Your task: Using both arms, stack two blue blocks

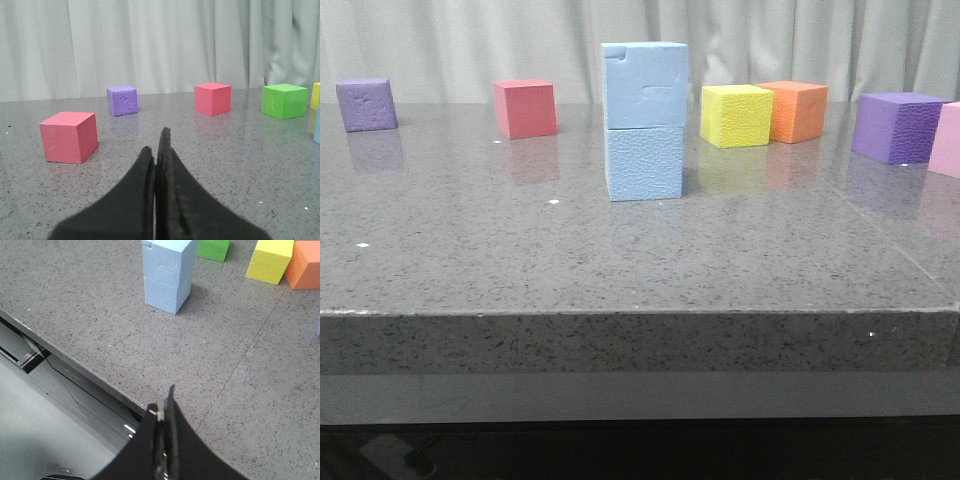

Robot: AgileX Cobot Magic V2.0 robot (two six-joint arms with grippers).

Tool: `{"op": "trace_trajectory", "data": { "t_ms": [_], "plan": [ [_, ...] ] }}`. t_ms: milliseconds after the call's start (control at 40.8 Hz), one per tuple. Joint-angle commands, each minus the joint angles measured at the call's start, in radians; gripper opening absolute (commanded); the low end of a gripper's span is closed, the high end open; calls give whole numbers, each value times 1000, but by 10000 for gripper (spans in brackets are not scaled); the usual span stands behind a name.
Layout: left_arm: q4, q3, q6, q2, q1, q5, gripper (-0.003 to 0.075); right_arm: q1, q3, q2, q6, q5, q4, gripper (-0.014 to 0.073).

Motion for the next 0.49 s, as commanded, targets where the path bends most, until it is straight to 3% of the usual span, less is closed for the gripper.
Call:
{"op": "trace_trajectory", "data": {
  "t_ms": [0, 343, 466],
  "plan": [
    [-6, 3, -2, -18, -4, -89, -20, -6, -23, 3, -6, -64, -9, -119],
    [-6, 3, -2, -18, -4, -89, -20, -11, -2, -15, -6, -76, -13, -119],
    [-6, 3, -2, -18, -4, -89, -20, -106, 81, -73, -6, -122, -38, -119]
  ]
}}
